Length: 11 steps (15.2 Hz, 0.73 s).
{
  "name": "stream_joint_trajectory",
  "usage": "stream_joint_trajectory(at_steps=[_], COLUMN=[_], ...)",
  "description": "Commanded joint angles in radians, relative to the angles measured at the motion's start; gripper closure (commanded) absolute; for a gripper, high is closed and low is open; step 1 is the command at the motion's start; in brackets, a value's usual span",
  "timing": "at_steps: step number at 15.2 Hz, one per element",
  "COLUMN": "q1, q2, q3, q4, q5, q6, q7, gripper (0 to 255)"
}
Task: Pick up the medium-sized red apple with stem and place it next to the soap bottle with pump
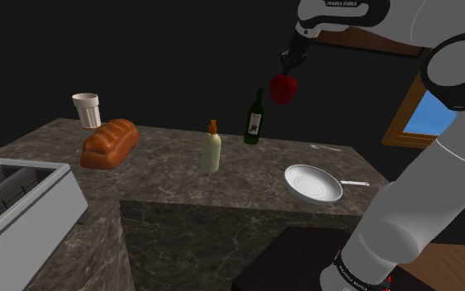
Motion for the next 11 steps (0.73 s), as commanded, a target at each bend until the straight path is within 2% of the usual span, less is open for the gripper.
stream_joint_trajectory(at_steps=[1, 11], q1=[0.017, 0.099], q2=[-0.005, 0.018], q3=[0.034, 0.190], q4=[-0.003, 0.017], q5=[-0.019, -0.086], q6=[-0.006, -0.035], q7=[0.056, 0.307], gripper=[255, 255])
